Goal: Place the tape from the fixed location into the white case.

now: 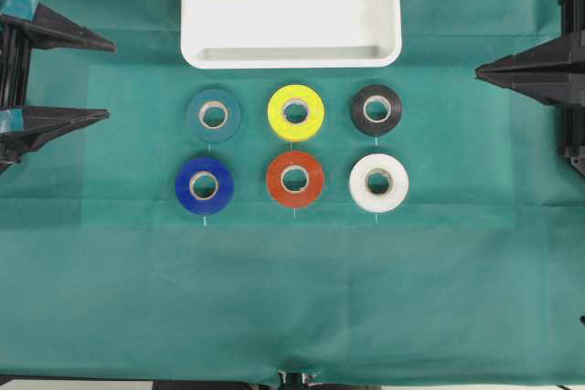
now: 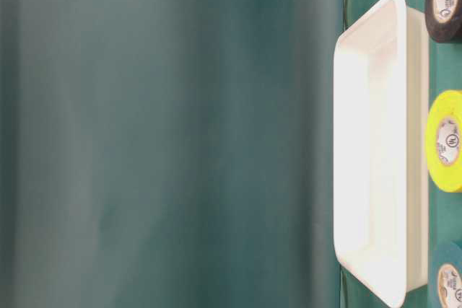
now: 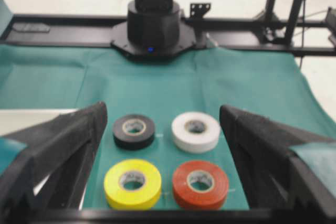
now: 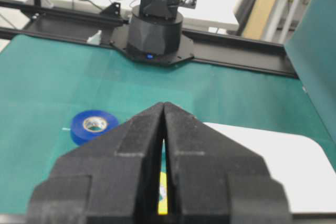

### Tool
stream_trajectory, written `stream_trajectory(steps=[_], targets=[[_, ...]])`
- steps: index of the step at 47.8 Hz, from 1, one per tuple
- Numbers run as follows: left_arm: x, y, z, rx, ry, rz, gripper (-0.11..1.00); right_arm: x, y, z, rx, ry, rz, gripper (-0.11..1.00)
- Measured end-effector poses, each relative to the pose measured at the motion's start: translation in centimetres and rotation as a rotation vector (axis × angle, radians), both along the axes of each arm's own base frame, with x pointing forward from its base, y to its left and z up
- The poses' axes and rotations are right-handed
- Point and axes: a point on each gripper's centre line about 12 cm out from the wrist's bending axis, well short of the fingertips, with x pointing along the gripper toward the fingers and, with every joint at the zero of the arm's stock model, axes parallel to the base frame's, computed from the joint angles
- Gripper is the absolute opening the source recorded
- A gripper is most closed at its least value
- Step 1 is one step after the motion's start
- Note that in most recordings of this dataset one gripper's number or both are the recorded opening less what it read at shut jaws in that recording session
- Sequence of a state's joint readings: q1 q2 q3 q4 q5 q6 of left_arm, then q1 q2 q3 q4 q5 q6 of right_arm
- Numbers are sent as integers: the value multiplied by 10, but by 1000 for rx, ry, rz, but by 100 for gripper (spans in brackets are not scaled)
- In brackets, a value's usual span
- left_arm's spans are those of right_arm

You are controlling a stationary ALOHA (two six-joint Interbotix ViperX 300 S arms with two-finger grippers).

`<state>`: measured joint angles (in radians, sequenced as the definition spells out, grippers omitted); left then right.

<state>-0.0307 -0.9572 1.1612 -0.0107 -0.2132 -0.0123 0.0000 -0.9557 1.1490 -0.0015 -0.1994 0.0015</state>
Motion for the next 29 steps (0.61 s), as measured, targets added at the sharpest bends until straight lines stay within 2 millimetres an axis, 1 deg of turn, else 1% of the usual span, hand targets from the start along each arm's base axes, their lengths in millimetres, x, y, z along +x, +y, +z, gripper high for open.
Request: stream_trajectory(steps=[15, 29], targets=[[0, 1, 0, 5, 1, 3, 100, 0, 0, -1, 0, 5, 2, 0], [0, 17, 0, 6, 2, 86, 100, 0, 0, -2, 0, 12, 0, 0]])
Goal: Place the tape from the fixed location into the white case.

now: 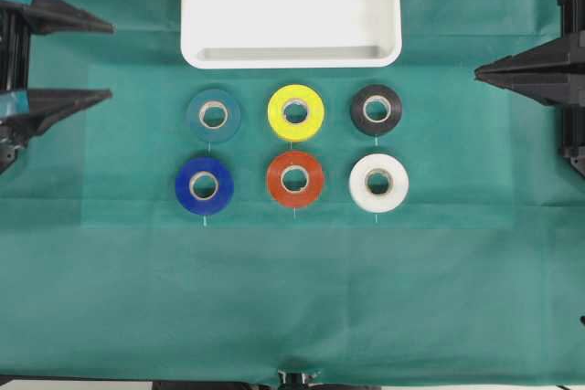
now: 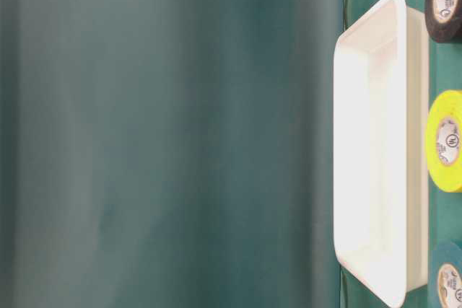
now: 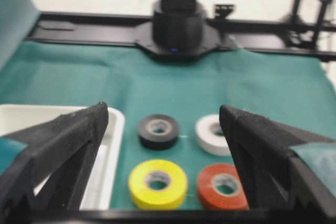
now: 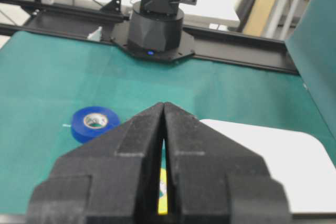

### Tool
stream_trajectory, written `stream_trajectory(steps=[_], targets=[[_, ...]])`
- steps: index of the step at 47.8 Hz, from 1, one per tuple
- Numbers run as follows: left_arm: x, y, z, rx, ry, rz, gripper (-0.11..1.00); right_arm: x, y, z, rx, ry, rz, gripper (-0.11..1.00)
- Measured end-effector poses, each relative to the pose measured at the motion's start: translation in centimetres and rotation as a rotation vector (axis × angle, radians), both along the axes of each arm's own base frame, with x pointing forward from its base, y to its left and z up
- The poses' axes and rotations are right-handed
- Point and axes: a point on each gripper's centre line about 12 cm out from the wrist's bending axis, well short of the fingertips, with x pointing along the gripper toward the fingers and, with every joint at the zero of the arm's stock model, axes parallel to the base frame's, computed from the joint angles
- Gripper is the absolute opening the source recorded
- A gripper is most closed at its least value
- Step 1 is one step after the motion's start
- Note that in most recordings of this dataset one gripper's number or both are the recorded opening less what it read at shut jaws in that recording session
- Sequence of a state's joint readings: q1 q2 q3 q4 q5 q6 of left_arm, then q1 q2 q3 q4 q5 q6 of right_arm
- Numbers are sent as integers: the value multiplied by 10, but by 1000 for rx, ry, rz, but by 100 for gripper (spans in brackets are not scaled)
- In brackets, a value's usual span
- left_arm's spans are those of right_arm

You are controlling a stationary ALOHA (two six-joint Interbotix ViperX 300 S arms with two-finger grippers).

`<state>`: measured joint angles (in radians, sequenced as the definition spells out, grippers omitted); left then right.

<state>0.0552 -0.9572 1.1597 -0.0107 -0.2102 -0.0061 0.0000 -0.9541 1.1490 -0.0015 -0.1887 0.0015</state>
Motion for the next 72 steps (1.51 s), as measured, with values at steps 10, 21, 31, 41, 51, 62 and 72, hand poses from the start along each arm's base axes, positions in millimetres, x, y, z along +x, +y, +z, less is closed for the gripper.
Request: stream_trajectory(steps=[10, 21, 31, 41, 51, 62, 72], targets=[[0, 5, 1, 2, -1, 24, 100, 0, 0, 0, 0, -2, 0, 0], [1, 5, 2, 0, 0, 26, 100, 0, 0, 2, 0, -5, 2, 0], [11, 6, 2, -1, 20, 26, 100, 1, 0, 1, 0, -2, 2, 0], [30, 8, 4, -1, 44, 26, 100, 1, 0, 1, 0, 0, 2, 0], [56, 10, 7, 1, 75, 26, 100, 2, 0, 1, 0, 2, 2, 0], [82, 12, 7, -1, 106, 26, 100, 2, 0, 1, -2, 3, 0, 0], [91, 13, 7, -2, 118, 26, 100, 2, 0, 1, 0, 11, 2, 0]])
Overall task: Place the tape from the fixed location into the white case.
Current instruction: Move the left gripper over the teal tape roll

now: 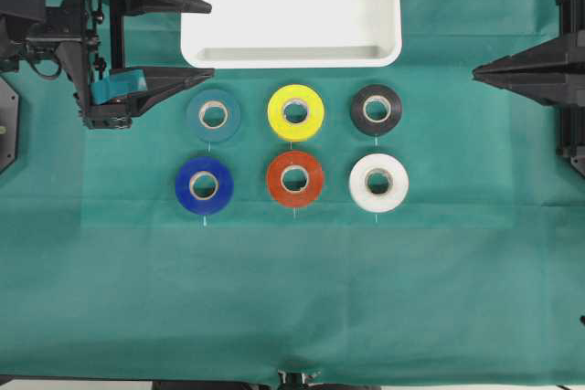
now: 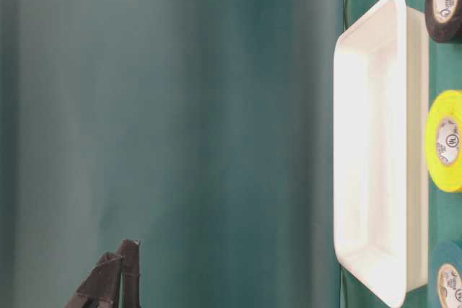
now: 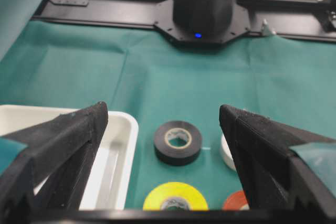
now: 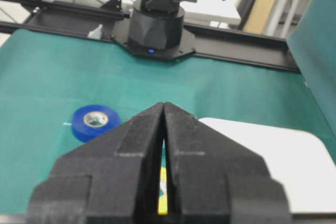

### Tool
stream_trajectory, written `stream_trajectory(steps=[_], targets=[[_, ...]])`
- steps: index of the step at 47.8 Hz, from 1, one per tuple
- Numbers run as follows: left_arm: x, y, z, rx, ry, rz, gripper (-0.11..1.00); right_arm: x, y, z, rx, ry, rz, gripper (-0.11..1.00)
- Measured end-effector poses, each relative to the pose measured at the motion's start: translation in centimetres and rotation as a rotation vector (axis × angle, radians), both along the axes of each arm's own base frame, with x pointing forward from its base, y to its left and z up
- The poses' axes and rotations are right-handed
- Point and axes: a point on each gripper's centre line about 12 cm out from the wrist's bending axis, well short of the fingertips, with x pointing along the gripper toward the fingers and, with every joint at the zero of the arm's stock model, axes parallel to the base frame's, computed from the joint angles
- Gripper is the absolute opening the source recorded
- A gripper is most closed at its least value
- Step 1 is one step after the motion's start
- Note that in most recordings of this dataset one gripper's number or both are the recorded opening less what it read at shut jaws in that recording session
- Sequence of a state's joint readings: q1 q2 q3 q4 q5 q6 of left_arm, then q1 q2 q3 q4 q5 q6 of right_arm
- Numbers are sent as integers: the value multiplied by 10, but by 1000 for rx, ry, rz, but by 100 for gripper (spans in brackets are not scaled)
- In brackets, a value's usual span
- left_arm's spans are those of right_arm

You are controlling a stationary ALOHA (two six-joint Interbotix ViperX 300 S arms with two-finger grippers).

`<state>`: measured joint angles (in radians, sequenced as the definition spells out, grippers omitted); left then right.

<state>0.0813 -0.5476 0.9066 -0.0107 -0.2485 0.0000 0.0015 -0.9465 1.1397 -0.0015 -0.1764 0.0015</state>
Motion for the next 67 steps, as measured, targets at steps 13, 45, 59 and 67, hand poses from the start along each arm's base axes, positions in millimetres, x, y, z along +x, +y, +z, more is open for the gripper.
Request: stream_trajectory(steps=[13, 45, 59, 67], targets=[[0, 0, 0, -12, 13, 1, 100, 0, 0, 0, 0, 5, 0, 0], [16, 0, -4, -265, 579, 84, 99, 1, 0, -3, 1, 26, 0, 0], [29, 1, -9, -365, 856, 165, 99, 3, 0, -5, 3, 40, 0, 0], [35, 1, -9, -384, 934, 190, 99, 3, 0, -6, 9, 43, 0, 0]])
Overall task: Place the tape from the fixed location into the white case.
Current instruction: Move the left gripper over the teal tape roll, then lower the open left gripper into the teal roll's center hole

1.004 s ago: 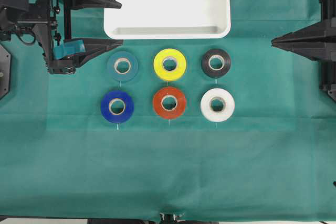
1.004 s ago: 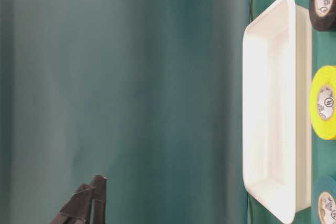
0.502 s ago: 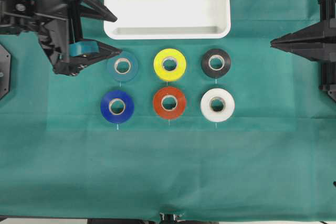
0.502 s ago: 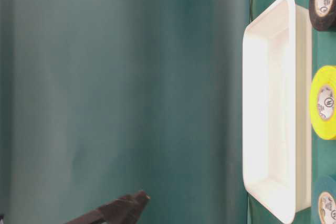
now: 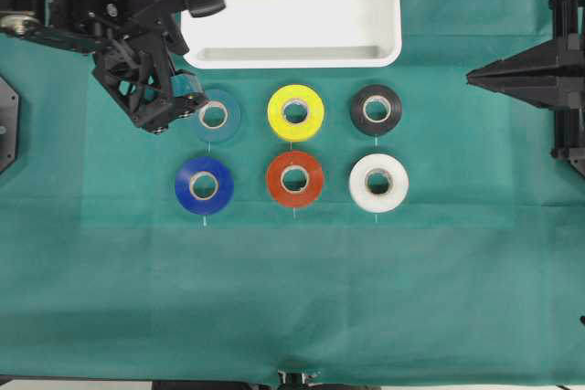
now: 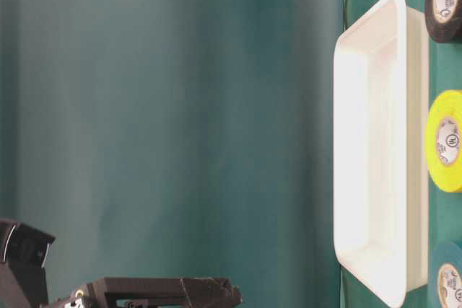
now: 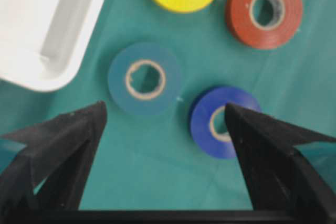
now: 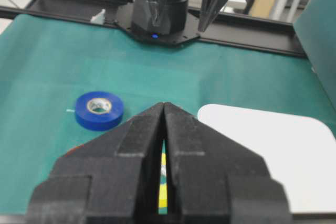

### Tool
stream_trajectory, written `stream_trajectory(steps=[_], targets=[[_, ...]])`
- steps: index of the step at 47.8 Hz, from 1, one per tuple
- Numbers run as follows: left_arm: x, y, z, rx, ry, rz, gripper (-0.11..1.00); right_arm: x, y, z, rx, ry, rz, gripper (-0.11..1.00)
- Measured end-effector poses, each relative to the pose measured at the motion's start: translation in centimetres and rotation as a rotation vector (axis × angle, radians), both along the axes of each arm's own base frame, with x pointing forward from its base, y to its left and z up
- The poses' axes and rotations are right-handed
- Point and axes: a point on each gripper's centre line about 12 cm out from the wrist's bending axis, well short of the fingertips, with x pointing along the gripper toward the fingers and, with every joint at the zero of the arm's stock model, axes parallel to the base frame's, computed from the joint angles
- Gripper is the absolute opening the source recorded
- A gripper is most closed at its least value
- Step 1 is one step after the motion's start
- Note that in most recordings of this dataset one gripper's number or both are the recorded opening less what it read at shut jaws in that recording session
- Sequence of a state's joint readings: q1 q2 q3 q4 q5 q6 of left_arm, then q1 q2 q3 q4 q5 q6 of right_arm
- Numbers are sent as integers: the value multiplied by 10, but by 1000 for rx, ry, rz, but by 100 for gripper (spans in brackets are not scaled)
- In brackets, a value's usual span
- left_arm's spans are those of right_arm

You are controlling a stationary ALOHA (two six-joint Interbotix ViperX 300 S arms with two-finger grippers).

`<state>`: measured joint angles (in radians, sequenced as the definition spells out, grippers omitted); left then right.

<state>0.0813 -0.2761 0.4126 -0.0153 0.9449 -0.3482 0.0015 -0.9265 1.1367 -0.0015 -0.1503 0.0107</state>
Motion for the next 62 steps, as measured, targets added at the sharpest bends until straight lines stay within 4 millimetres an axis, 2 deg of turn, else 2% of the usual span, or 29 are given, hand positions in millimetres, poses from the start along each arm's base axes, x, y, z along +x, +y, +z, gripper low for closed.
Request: stream_trajectory(steps=[15, 55, 62], targets=[[7, 1, 6, -2, 26, 3, 99, 0, 0, -1, 0, 6, 0, 0], [7, 1, 7, -2, 24, 3, 99, 1, 0, -3, 2, 17, 0, 0], [7, 1, -1, -11, 39, 20, 99, 1, 0, -2, 0, 17, 0, 0]])
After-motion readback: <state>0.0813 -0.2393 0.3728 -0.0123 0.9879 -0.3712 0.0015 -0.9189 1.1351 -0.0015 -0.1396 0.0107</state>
